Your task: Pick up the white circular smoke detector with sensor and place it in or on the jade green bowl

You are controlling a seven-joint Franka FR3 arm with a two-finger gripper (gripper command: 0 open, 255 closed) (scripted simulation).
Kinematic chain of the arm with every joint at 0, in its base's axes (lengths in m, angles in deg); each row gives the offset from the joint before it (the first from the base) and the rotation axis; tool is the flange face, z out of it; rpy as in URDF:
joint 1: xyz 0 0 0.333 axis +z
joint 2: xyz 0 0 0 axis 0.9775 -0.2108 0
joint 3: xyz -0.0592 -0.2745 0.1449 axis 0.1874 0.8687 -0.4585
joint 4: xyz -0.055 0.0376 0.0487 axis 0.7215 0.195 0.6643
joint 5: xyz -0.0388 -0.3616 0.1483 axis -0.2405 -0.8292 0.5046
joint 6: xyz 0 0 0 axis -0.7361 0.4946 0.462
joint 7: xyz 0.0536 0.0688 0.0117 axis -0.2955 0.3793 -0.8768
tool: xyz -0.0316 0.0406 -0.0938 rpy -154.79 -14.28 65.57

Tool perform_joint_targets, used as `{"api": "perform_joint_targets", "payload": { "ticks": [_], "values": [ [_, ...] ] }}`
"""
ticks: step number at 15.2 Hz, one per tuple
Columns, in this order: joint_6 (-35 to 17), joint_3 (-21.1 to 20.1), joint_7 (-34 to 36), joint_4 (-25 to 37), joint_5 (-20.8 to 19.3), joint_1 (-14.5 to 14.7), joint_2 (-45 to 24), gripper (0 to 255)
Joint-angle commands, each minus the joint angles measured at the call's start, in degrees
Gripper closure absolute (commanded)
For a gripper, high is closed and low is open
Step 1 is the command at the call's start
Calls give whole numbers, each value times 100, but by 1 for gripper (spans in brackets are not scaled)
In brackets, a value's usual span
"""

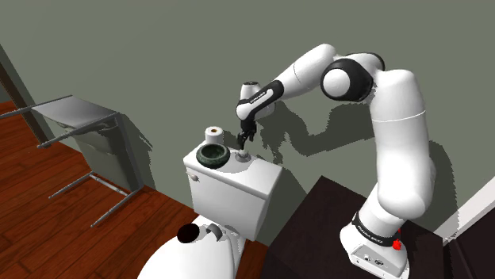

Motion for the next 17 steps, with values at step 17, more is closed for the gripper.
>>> {"api": "perform_joint_targets", "payload": {
  "ticks": [17],
  "values": [
    [-319,-54,-111,983,63,-130,-1283,0]
  ]
}}
